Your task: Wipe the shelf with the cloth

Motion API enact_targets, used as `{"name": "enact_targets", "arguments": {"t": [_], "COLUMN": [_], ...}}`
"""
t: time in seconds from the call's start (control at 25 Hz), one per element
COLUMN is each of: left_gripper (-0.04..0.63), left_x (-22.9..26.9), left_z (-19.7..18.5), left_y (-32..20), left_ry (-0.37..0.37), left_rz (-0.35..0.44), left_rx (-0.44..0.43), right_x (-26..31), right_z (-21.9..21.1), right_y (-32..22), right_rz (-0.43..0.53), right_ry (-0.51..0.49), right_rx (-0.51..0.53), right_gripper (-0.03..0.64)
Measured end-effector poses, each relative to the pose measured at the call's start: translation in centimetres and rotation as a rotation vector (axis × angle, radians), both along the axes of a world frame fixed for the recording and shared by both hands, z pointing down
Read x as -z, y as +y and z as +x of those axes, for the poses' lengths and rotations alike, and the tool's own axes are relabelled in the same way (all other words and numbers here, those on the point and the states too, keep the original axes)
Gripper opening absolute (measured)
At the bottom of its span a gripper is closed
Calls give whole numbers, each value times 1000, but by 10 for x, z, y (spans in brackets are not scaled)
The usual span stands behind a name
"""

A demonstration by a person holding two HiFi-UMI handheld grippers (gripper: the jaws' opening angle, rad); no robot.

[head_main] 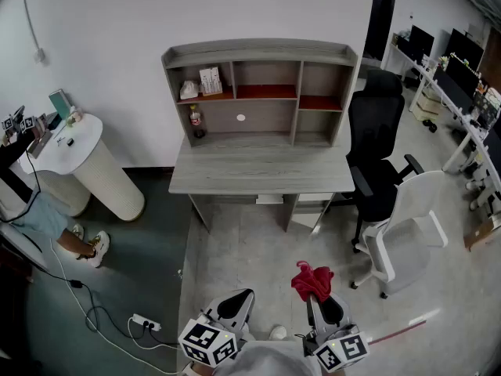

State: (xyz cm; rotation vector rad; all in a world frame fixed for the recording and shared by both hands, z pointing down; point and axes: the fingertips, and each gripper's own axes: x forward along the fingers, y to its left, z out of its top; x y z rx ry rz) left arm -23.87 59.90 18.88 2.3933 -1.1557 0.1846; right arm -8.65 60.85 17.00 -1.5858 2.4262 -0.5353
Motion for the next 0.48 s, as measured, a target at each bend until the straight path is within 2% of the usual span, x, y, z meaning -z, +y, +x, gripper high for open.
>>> {"name": "enact_targets", "arguments": {"t": [0.32, 0.48], "left_gripper": [6, 6], "left_x": [-3, -2], "left_z": [-3, 4], "left_y": [-5, -2], "left_ry": [12, 10], "left_rz": [-3, -10], "left_rx": [-3, -15], "right_x": [3, 6], "right_z": [-11, -10], "right_y": [-8, -9], "right_rz": [17, 18], "right_ry": [51, 19], "right_rx": [11, 13], "right_gripper": [92, 92]}}
